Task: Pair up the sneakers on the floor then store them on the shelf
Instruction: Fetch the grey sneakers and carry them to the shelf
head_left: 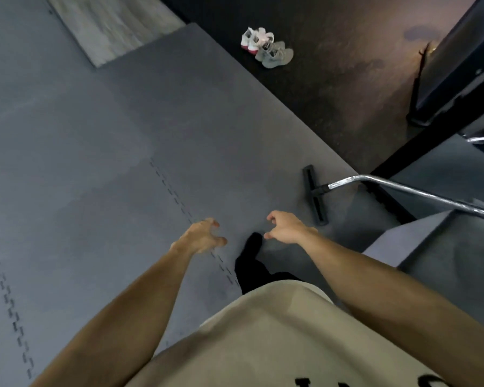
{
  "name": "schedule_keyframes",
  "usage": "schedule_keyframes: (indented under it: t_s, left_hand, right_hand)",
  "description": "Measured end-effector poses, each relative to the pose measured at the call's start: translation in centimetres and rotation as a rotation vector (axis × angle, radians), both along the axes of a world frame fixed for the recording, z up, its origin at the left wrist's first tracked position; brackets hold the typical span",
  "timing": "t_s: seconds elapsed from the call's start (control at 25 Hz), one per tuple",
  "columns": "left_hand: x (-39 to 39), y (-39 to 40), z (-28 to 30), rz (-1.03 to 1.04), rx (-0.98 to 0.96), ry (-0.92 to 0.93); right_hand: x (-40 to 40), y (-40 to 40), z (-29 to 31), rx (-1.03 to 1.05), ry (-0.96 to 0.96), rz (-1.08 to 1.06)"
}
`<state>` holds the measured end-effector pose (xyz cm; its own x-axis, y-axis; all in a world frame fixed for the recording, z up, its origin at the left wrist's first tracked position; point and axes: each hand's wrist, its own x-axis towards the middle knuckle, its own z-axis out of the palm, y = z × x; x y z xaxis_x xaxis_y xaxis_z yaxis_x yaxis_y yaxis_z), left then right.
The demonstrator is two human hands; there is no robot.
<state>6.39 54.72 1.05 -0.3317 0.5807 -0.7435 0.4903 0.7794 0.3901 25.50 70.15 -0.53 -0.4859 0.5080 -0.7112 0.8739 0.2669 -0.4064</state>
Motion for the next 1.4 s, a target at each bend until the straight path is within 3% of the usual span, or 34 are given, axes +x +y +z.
schedule_keyframes:
  t_s: [0.28, 0.64, 1.08, 1.4]
  left_hand:
    - [-11.7, 12.3, -0.3, 0.03, -0.112, 0.021]
    - [-27.6, 30.8, -1.5, 0.053, -0.058, 0.008]
    - [-51.3, 59.0, -0.5, -0.258, -0.033, 0.117]
    - [-62.2, 81.2, -0.4, -0.263, 0.018, 0.097]
  right_hand:
    - [-11.2, 14.5, -0.3, -0.045, -0.032, 0.062]
    - [-25.6, 33.3, -1.3, -0.024, -0.052, 0.039]
    - [-47.5, 55.9, -0.1, -0.027, -0.032, -0.119]
    - [-59.2, 76.5, 0.3, -0.014, 0.023, -0.108]
